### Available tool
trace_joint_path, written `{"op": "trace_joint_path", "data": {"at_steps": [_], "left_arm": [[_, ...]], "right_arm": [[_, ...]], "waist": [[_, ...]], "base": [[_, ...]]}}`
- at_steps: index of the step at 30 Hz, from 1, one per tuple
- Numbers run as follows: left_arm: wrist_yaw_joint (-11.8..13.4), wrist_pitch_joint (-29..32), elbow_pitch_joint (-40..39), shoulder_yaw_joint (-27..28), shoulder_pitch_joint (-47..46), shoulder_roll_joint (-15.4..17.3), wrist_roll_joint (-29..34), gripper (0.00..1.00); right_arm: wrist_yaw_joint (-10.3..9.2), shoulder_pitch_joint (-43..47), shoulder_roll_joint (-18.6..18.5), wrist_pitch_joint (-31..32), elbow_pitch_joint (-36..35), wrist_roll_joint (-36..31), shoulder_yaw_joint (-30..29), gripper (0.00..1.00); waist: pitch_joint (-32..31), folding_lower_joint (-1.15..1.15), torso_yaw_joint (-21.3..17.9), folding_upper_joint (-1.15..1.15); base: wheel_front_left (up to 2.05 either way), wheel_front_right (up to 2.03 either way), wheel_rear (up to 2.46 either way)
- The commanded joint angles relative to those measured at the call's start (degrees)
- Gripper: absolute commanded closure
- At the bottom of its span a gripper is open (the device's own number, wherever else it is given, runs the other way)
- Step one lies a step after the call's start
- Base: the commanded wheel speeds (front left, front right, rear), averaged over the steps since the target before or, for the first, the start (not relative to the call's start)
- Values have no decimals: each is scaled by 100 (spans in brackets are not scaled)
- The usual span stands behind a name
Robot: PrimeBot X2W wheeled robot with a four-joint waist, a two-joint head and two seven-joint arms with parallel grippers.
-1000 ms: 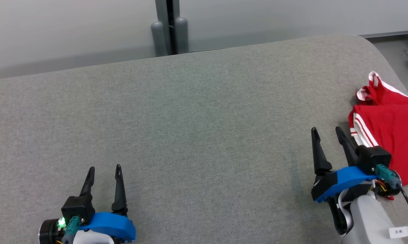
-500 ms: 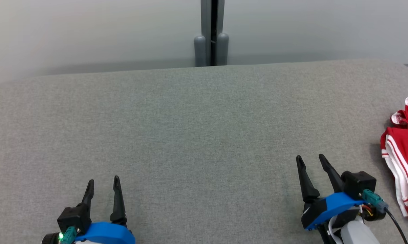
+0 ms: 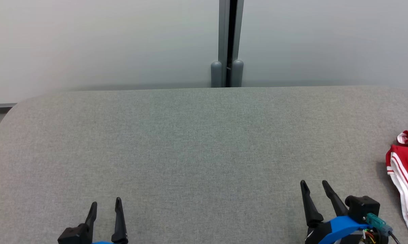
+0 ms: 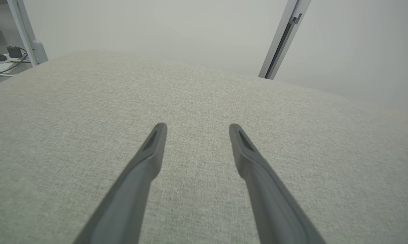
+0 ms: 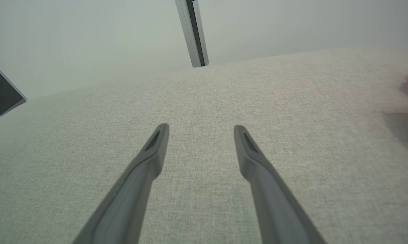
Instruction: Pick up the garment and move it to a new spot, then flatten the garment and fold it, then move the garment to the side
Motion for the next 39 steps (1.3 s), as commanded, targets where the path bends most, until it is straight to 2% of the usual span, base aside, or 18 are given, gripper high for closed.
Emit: {"op": "trace_joint_path", "data": {"at_steps": [1,9,10,14,39], "left_arm": [[-29,-25,-38,19,88,4,26,0],[-73,-25,-113,28,189,4,-39,0],[-71,0,-89,38,162,2,-54,100],[-76,50,95,57,211,-4,-105,100],[-224,705,-267,351,-114,-2,-2478,100]], "right_arm": [[0,124,-10,-16,-31,60,-17,0],[0,182,-9,-17,-88,0,-44,0],[0,107,0,-1,-76,7,-45,100],[0,176,13,51,86,42,-58,100],[0,183,7,707,-506,2490,-313,100]], "waist": [[-45,1,0,0],[-127,1,-14,0],[-129,1,-12,0],[-131,1,-9,0],[-126,1,31,0]], "base": [[0,0,0],[0,0,0],[0,0,0],[0,0,0],[0,0,0]]}}
